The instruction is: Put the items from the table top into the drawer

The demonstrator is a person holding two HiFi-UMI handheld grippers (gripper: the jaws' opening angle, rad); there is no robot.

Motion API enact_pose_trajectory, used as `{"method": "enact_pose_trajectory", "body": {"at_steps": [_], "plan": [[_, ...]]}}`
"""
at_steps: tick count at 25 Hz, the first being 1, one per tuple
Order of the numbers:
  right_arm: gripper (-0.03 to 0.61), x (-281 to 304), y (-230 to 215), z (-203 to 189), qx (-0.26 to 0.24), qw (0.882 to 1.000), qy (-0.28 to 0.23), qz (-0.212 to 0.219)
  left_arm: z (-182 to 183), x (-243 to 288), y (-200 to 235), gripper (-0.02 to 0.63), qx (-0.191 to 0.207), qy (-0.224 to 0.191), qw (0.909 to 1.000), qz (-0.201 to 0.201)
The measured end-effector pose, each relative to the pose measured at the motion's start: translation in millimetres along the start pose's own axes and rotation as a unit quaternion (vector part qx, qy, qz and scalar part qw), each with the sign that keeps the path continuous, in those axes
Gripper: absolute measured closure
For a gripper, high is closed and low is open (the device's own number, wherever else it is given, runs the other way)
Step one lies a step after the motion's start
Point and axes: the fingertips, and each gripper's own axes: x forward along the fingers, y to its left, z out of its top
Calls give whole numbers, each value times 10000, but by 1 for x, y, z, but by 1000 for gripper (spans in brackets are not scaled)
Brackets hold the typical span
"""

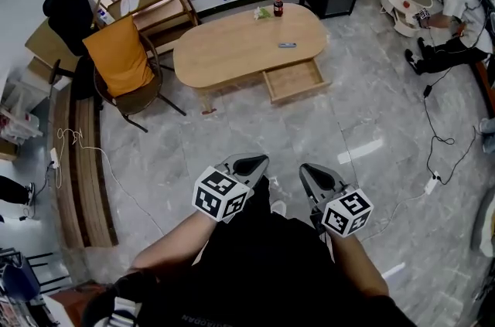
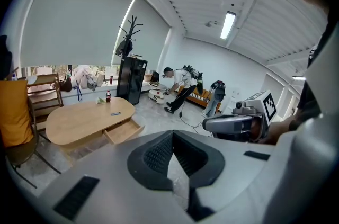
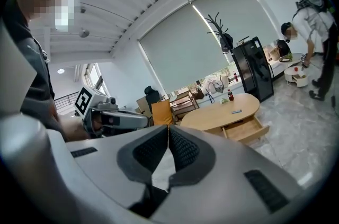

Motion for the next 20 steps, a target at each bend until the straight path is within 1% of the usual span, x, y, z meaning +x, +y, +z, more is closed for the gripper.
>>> {"method": "enact_pose_trajectory", "body": {"at_steps": [4,7,9,12,17,20], "plan": [[574,12,-17,7,-14,9999,96,-91,2,24,14,612,-45,146,9997,-168],[574,21,-43,12,8,9995,175,-274,16,52,29,612,-40,133,9994,-319],[574,31,-63,20,47,9988,235,-417,33,69,44,612,-15,75,9992,-388],[574,55,-91,43,16,9978,353,-556,65,88,76,612,3,-30,9991,-432],[574,114,-125,97,-194,9970,436,-610,119,111,145,612,49,-182,9994,-303],[574,151,-134,121,-274,9967,445,-622,143,114,182,612,55,-287,9992,-274]]}}
